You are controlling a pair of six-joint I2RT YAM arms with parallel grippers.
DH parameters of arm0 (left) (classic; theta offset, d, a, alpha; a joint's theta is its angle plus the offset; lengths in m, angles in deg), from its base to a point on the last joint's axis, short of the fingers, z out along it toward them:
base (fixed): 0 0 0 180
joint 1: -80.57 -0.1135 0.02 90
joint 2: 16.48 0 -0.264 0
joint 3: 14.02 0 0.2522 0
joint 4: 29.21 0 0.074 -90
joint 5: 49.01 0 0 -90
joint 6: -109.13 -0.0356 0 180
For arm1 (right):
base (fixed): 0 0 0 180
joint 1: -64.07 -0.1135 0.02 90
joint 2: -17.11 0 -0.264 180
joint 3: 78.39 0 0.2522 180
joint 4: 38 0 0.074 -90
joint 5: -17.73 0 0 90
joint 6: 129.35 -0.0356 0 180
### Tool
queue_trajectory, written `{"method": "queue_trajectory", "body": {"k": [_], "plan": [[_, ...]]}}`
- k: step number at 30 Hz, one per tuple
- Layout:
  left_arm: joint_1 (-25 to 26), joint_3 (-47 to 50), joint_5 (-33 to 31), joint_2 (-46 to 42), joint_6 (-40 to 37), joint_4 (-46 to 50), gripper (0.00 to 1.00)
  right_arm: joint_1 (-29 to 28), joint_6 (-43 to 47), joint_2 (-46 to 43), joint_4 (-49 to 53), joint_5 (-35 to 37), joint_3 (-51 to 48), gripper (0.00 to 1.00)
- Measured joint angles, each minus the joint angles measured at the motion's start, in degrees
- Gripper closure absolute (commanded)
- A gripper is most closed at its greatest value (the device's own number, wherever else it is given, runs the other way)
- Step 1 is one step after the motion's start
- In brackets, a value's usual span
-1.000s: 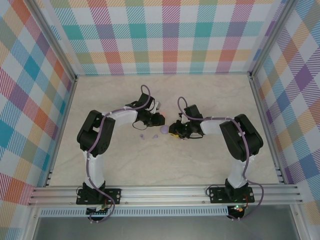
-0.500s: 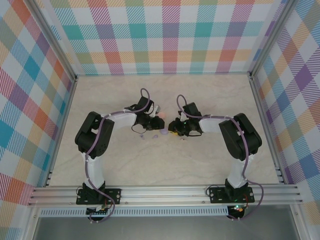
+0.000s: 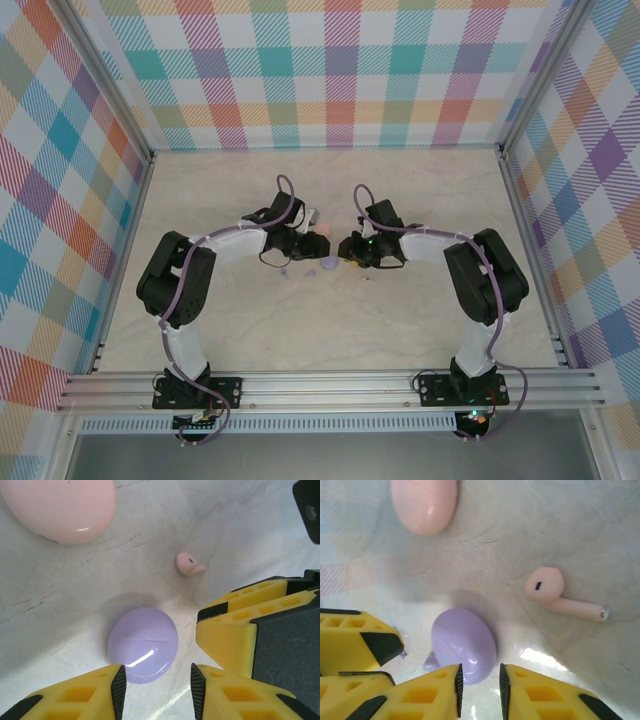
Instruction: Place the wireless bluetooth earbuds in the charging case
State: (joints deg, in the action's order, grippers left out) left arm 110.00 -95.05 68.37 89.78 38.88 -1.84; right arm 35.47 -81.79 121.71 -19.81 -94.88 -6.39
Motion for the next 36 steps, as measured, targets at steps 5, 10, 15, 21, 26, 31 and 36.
{"method": "queue_trajectory", "body": {"k": [5,10,15,21,26,31,36], "plan": [[-1.5,0.0,0.8,0.0,0.0,0.0,0.57,0.0,-0.7,-1.4,-0.3,-1.2,-0.1,0.67],[-3.8,-0.7,3.4,2.8,-0.1,-0.2,0.57,0.0,-2.2,-0.9,-1.0,-2.8,-0.4,0.69],[-4.5,-1.5,5.2,6.2,-0.7,-0.1,0.57,-0.4,-3.5,0.8,-1.8,-3.7,-0.4,0.70],[-4.5,-1.5,6.6,7.0,-0.9,-0.2,0.56,-0.7,-3.8,3.5,-1.8,-3.9,-0.4,0.72],[-4.4,-1.5,8.3,7.4,-0.9,-0.2,0.57,-0.8,-3.9,3.8,-2.3,-4.3,-0.4,0.74],[-4.3,-1.1,9.8,7.6,-0.7,-0.9,0.57,-0.8,-4.1,4.2,-3.1,-4.7,-0.2,0.76],[-4.1,0.2,11.6,7.6,0.7,-3.3,0.57,-0.8,-4.1,4.4,-3.4,-4.7,0.0,0.77]]}}
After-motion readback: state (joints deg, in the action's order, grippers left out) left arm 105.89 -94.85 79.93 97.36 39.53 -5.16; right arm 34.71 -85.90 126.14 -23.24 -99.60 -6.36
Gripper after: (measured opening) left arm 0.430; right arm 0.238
